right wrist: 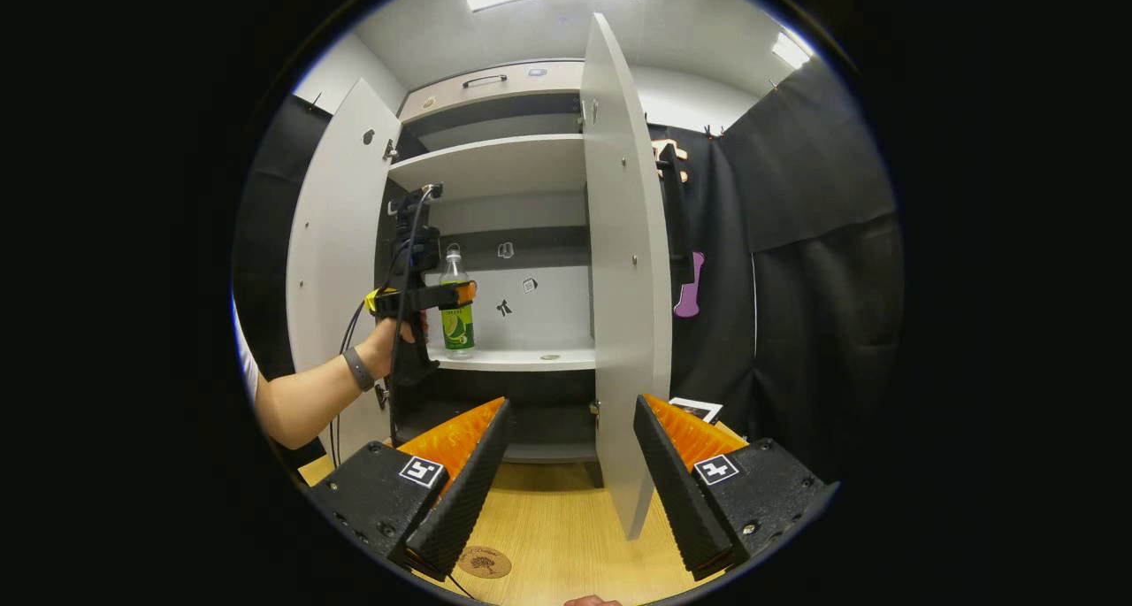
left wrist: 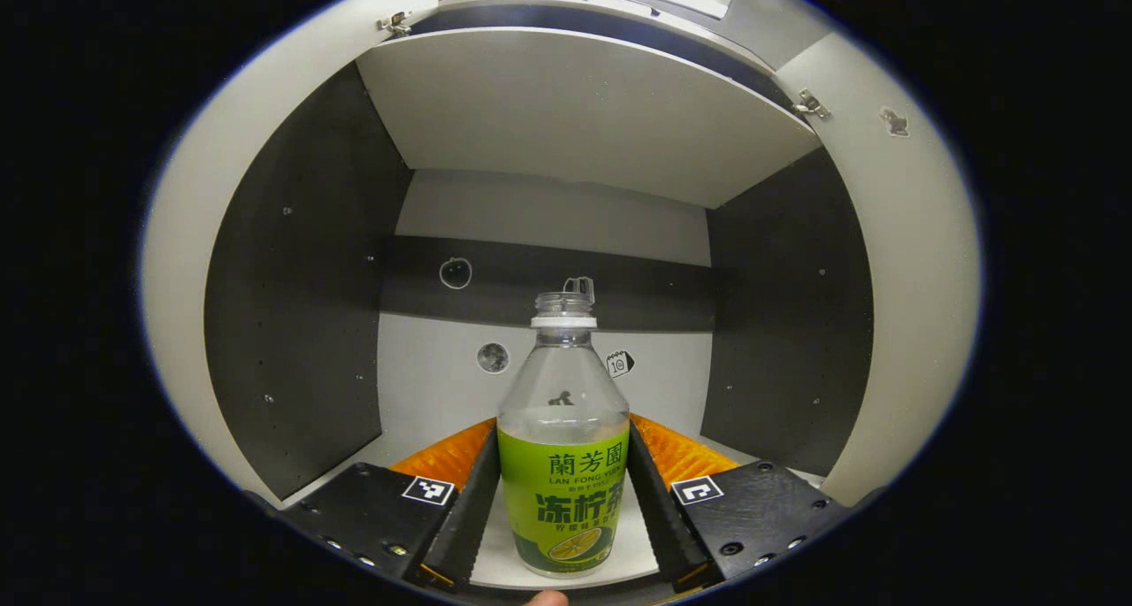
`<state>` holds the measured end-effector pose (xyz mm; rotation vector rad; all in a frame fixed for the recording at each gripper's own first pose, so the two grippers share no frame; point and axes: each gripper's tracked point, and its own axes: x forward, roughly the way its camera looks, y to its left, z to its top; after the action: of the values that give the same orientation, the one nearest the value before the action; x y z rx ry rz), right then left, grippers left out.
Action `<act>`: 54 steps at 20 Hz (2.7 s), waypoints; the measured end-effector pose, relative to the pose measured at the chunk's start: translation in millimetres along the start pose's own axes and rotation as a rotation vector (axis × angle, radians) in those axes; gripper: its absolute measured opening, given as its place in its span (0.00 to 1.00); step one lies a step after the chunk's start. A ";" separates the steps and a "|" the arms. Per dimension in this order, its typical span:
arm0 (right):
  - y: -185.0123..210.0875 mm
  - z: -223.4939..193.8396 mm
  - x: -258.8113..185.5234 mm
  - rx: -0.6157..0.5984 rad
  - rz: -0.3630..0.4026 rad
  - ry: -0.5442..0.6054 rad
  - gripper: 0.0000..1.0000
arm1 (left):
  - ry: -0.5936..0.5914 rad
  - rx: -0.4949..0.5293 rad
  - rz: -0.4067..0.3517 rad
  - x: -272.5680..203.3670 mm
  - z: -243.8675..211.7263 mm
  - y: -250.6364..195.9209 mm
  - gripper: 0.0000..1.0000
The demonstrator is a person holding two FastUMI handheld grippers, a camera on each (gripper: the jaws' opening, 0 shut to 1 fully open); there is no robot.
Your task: Grasp the bottle in the cabinet with the left hand and place it on the coaster, then close the right door with the right hand and the left door with the left hand.
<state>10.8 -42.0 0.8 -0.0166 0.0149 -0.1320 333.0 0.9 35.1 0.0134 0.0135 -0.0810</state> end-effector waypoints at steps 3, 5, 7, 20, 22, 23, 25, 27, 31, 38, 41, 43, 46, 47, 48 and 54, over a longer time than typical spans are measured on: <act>3.0 0.3 -3.5 0.003 0.007 0.000 0.85 | 0.000 -0.024 -0.026 -17.9 10.5 -2.6 0.74; 6.0 1.0 -5.4 0.004 0.016 -0.003 0.85 | -0.001 -0.031 -0.049 -37.6 14.9 -6.2 0.74; 8.5 -0.5 -6.8 0.005 0.025 0.002 0.85 | 0.001 -0.037 -0.073 -58.8 15.7 -10.5 0.74; 19.1 27.6 -9.5 -0.013 0.043 -0.060 0.85 | 0.005 0.011 -0.214 -192.6 -91.1 -77.1 0.74; 14.8 32.8 -9.7 -0.014 0.027 -0.072 0.85 | 0.011 0.014 -0.221 -208.2 -110.0 -87.2 0.74; 13.5 34.6 -10.6 -0.011 0.022 -0.075 0.85 | 0.012 0.020 -0.219 -213.5 -118.1 -91.0 0.74; 8.3 33.9 -11.8 -0.009 0.005 -0.072 0.85 | 0.022 0.045 -0.204 -226.1 -137.4 -97.1 0.78; 3.5 31.8 -11.9 -0.007 -0.012 -0.062 0.85 | 0.032 0.062 -0.194 -237.2 -157.0 -101.9 0.75; -4.4 26.0 -11.1 -0.015 -0.045 -0.035 0.85 | 0.085 0.028 -0.179 -253.6 -191.9 -106.2 0.74; -2.3 13.3 -3.7 -0.018 -0.041 -0.001 0.85 | 0.134 0.027 -0.182 -271.8 -228.2 -111.1 0.74; -1.5 6.9 -0.7 -0.017 -0.031 0.019 0.85 | 0.164 0.026 -0.183 -280.3 -244.0 -113.5 0.75; -2.3 3.4 -1.0 -0.014 -0.029 0.031 0.85 | 0.145 0.037 -0.166 -284.6 -248.6 -110.3 0.77; -4.4 -0.7 -0.8 -0.020 -0.031 0.049 0.85 | 0.123 0.033 -0.144 -287.5 -255.3 -106.0 0.74; -4.1 0.0 -0.8 -0.020 -0.030 0.050 0.85 | 0.138 0.019 -0.149 -287.9 -261.3 -106.5 0.74; -4.1 -0.3 -1.2 -0.021 -0.030 0.048 0.85 | 0.149 0.008 -0.149 -289.6 -265.1 -106.1 0.74; -2.7 -2.3 -7.4 -0.038 -0.025 0.056 0.85 | 0.137 0.030 -0.120 -298.8 -271.6 -101.9 0.75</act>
<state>3.1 -43.7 -1.4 -0.0514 0.0734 -0.1575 23.4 -72.7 -233.6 0.0481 0.1499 -0.2005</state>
